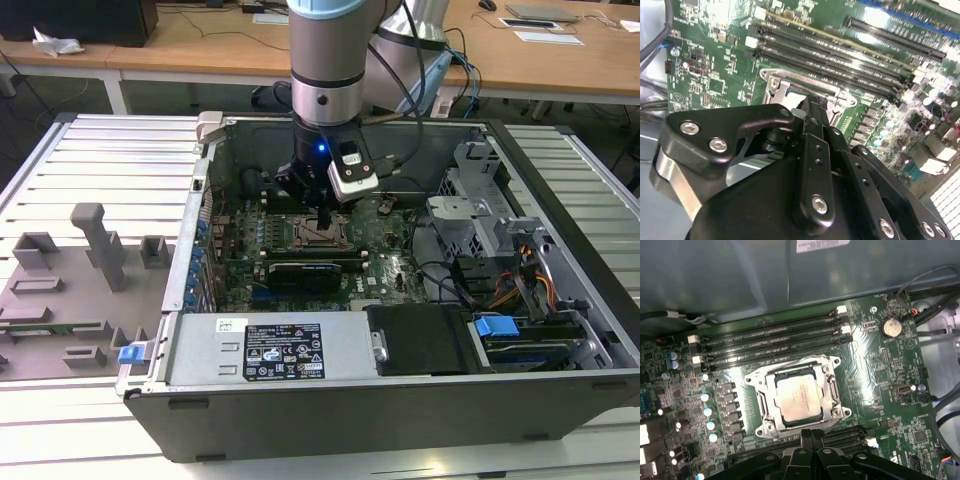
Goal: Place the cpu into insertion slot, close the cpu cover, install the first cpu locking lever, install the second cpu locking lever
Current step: 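Install the second cpu locking lever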
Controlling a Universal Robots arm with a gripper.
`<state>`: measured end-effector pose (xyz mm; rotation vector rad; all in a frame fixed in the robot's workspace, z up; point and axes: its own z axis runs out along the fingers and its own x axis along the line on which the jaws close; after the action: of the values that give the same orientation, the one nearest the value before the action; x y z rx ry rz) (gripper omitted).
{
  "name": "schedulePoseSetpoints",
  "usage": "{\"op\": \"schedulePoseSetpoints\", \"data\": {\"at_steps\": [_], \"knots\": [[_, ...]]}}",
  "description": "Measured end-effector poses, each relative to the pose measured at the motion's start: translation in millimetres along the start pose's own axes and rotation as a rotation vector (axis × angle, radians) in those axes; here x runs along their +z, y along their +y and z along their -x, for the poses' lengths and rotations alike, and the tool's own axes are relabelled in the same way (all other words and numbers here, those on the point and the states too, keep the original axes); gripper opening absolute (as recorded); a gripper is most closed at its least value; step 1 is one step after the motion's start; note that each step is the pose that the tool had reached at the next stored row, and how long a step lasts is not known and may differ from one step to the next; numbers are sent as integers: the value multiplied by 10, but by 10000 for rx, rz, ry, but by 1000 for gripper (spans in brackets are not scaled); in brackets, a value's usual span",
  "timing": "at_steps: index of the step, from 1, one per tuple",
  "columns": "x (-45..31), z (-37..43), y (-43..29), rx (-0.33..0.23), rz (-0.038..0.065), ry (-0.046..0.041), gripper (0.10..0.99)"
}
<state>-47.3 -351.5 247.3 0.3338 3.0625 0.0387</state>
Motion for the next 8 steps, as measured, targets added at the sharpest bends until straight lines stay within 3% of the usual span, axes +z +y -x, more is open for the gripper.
{"op": "schedulePoseSetpoints", "data": {"at_steps": [3,8], "knots": [[-1,15,-70,-1,1,0,106],[26,-6,-91,-24,20,4,106]]}}
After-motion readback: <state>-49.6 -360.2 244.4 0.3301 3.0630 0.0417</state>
